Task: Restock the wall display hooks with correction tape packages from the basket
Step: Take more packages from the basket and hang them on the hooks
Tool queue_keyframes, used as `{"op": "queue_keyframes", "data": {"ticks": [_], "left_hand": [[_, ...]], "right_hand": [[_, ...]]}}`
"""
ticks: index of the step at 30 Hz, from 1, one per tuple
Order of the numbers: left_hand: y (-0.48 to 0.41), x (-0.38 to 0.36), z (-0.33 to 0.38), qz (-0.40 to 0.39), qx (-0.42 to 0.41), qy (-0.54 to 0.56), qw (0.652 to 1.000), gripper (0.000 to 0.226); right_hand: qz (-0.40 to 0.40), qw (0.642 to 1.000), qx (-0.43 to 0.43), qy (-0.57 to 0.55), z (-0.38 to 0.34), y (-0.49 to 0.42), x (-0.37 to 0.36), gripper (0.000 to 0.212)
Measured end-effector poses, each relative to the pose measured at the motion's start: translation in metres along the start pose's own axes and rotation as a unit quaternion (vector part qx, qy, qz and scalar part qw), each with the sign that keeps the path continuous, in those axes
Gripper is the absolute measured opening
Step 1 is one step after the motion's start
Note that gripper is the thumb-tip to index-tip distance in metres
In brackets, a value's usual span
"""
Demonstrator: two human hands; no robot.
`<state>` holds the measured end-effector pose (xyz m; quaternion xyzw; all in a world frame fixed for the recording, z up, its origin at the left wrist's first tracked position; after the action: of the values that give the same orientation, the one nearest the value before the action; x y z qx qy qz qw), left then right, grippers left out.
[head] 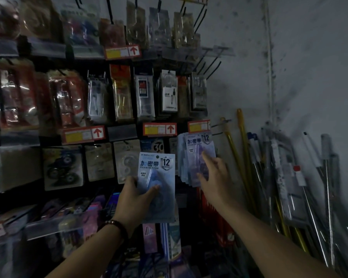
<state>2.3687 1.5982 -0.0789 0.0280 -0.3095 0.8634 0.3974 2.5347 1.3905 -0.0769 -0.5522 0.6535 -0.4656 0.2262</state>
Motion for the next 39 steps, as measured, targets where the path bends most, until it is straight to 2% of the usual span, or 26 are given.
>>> {"op": "queue_keyframes", "data": {"ticks": [5,14,19,23,28,31,34,36,39], "left_hand": [[-0.004,0.0,0.001,0.021,-0.01,-0.013,1.0,0.031],[-0.007,-0.007,-0.002,0.013,-0.008,-0.001,1.0,0.034],[-0.009,-0.009,-0.003,0.001,0.005,0.011,1.0,0.031],[-0.01,-0.008,-0.003,-0.001,0.011,0.018,1.0,0.031],[-0.01,-0.013,-0.001,-0.008,0.025,0.032,0.999,0.031],[-0.005,-0.024,0.004,-0.029,0.032,0.069,0.997,0.027],[0.001,-0.038,0.01,-0.05,0.032,0.094,0.994,0.03],[0.004,-0.047,0.012,-0.065,0.048,0.118,0.99,0.032],[0.004,-0.051,0.016,-0.088,0.05,0.134,0.986,0.033]], "right_hand": [[0.003,1.0,0.016,-0.003,0.001,-0.008,0.0,0.081],[-0.067,0.997,0.007,0.035,-0.001,-0.019,-0.007,0.082],[-0.072,0.995,-0.027,0.068,-0.001,-0.038,-0.014,0.067],[-0.065,0.994,-0.037,0.084,0.004,-0.036,-0.022,0.064],[-0.045,0.998,0.028,0.035,-0.02,-0.004,-0.012,0.048],[-0.089,0.994,0.067,0.006,-0.051,0.033,0.0,0.056],[-0.13,0.988,0.056,-0.058,-0.072,0.062,0.0,0.074],[-0.128,0.988,0.041,-0.075,-0.073,0.069,-0.003,0.081],[-0.091,0.992,0.02,-0.087,-0.065,0.062,0.001,0.075]]}}
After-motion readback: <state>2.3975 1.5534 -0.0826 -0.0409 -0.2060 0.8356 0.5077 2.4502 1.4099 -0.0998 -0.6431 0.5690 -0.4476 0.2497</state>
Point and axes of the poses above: each hand's wrist, its own y-axis away from the middle knuckle, its own x-axis out of the back of the hand, z = x × y, the point moved 4 cm from there along -y, towards the middle knuckle, and after that the axes turned 13 degrees about -y, right-handed, at the moved point
